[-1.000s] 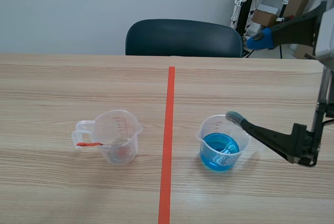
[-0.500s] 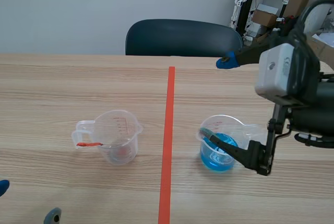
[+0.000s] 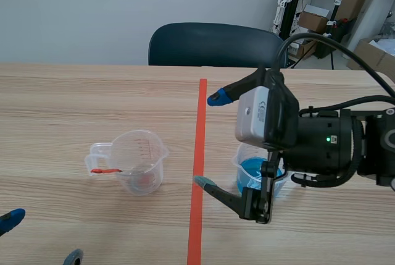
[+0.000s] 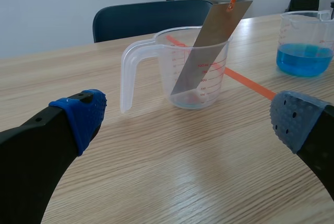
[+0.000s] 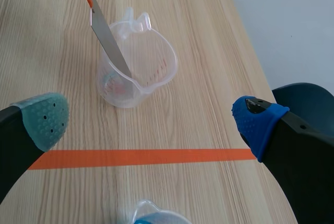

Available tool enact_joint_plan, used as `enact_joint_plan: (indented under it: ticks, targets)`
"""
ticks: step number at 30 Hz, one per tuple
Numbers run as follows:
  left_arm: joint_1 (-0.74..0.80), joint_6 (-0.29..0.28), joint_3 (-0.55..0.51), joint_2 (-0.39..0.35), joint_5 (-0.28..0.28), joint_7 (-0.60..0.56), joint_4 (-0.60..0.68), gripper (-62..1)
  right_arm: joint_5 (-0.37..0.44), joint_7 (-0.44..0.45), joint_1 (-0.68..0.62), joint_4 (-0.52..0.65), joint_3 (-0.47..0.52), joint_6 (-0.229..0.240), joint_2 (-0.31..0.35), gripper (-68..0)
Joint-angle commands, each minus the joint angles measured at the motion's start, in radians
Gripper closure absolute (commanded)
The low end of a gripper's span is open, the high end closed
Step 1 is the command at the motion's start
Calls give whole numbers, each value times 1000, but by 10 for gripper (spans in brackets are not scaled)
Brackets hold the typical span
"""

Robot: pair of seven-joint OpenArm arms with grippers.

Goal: Do the redox reaction experiment. lift the metal plate out of the left beaker

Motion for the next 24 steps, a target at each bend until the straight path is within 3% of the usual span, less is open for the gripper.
enact_joint_plan:
  ticks: [1,24]
  targets:
    - [0,4,-1,-9,-10,-46,10,-623,7,6,35,-10,-16,-4,-16,-679]
    - [-1,5,-1,-9,-11,-46,10,-623,-4,-54,263,-187,-338,-5,-248,-679]
